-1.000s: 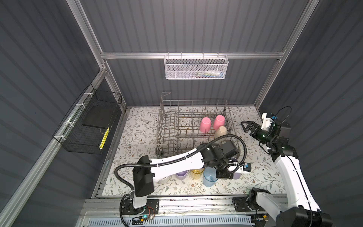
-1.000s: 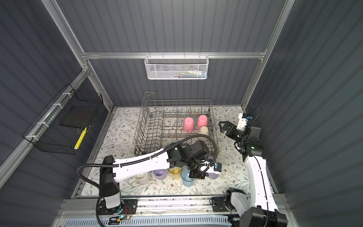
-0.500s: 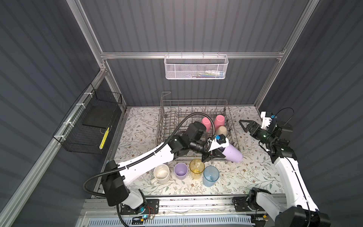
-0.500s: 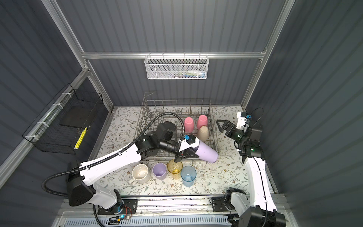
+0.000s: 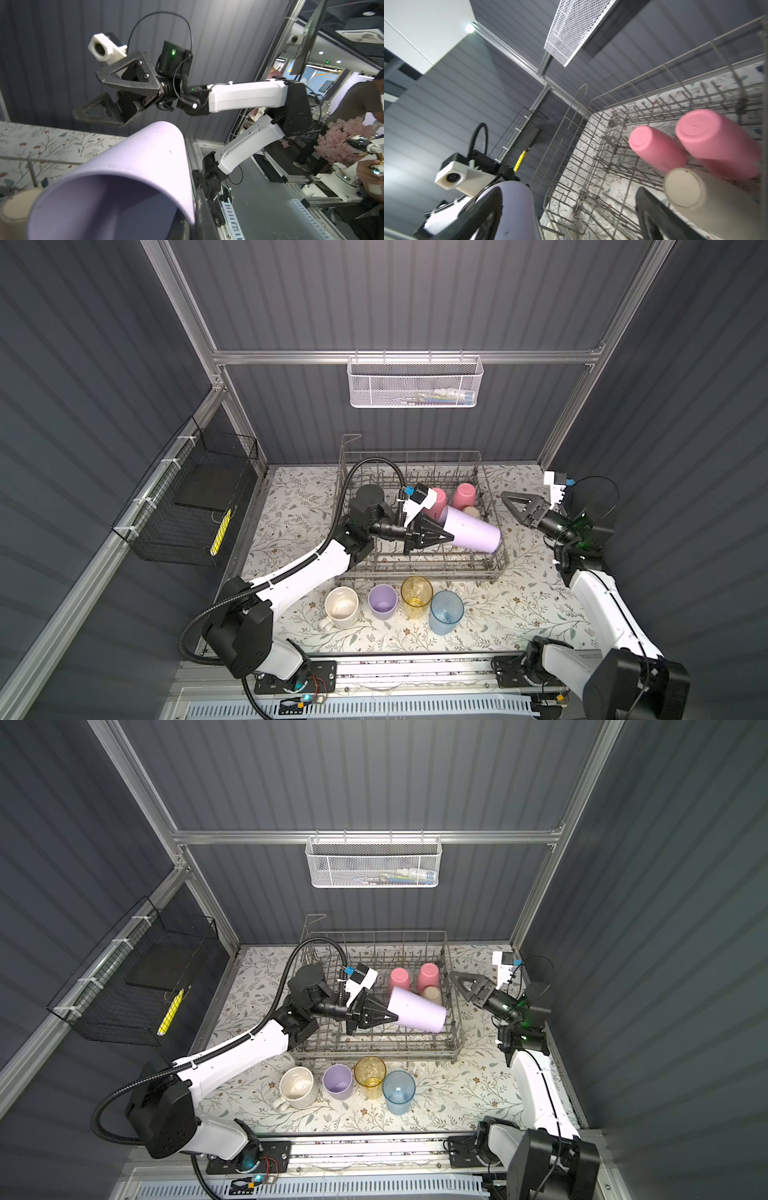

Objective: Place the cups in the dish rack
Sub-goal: 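Lift the purple cup over the rack with the left gripper while the right gripper approaches, then close the right gripper on the purple cup's base held by the left gripper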

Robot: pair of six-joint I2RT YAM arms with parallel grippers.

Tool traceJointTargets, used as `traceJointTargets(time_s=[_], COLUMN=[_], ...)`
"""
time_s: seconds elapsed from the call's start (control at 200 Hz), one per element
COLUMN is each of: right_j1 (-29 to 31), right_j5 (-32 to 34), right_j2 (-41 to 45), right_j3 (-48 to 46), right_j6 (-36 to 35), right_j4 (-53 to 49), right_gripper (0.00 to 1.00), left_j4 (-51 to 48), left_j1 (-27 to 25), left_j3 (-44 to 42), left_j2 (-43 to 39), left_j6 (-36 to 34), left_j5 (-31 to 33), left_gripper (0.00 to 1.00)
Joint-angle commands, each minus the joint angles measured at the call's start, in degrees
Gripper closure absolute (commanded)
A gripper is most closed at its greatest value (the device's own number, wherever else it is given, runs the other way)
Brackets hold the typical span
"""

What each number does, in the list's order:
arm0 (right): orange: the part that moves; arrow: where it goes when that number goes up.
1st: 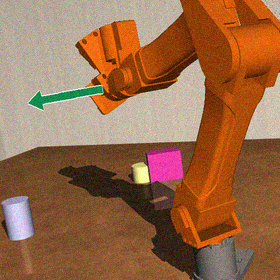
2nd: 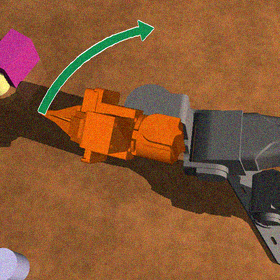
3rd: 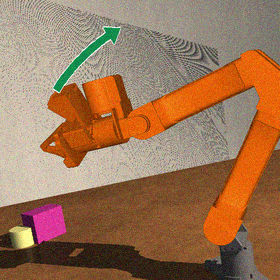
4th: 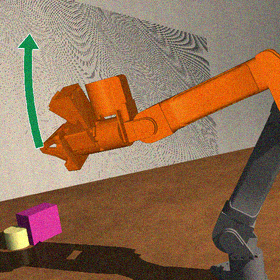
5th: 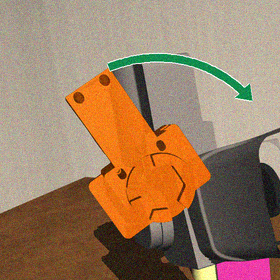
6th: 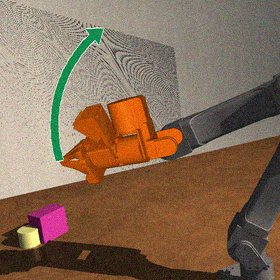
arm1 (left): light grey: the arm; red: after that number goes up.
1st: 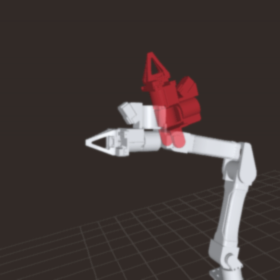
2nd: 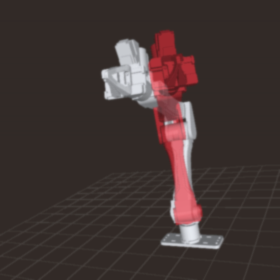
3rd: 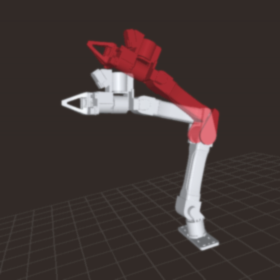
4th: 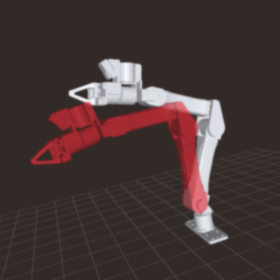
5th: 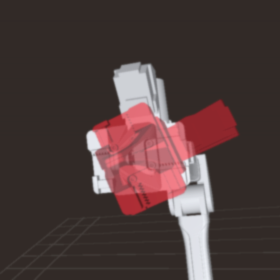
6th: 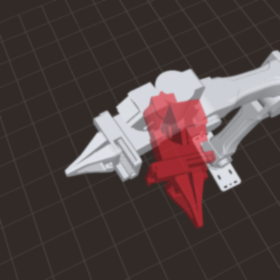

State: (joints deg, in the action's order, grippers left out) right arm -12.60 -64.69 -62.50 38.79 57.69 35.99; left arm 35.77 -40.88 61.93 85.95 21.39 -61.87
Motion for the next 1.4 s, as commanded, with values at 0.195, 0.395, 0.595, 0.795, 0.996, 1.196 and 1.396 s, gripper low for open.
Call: traceJointTargets(time_s=[0.195, 0.395, 0.595, 0.795, 0.996, 1.196, 1.396], right_j1=[4.18, 6.69, 8.32, 9.74, 11.75, 14.96, 16.35], right_j5=[-7.78, -10.19, -10.15, -10.63, -10.78, -6.17, -4.45], right_j2=[-7.3, -11.14, -11.1, -9.14, -5.64, 0.8, 0.72], right_j3=[-0.8, 0.59, 1.19, 2.39, 3.6, 9.42, 10.7], right_j6=[22.1, 26.9, 21.82, 18.09, 7.75, -19.2, -21.04], right_j4=[36.39, 42.73, 36.45, 31.11, 15.84, -21.81, -24.47], right_gripper=[0.01, 0.01, 0.01, 0.01, 0.01, 0.01, 0.01], left_j4=[51.87, 51.9, 51.86, 51.77, 48.79, 47.71, 48.24], left_j1=[5.99, 6.09, 6.65, 7.3, 7.48, 7.48, 7.56], left_j3=[0.92, 1.22, 2.13, 2.95, 4.84, 6.25, 7.04], left_j2=[14.24, 14.68, 15.79, 16.62, 17.22, 17.93, 18.75], left_j6=[42.18, 41.68, 42.35, 42.7, 41.54, 41.2, 41.92], left_j5=[-3.72, -3.87, -3.88, -3.48, -3.57, -3.74, -3.87], left_gripper=[1.0, 1.0, 1.0, 1.0, 1.0, 1.0, 1.0])
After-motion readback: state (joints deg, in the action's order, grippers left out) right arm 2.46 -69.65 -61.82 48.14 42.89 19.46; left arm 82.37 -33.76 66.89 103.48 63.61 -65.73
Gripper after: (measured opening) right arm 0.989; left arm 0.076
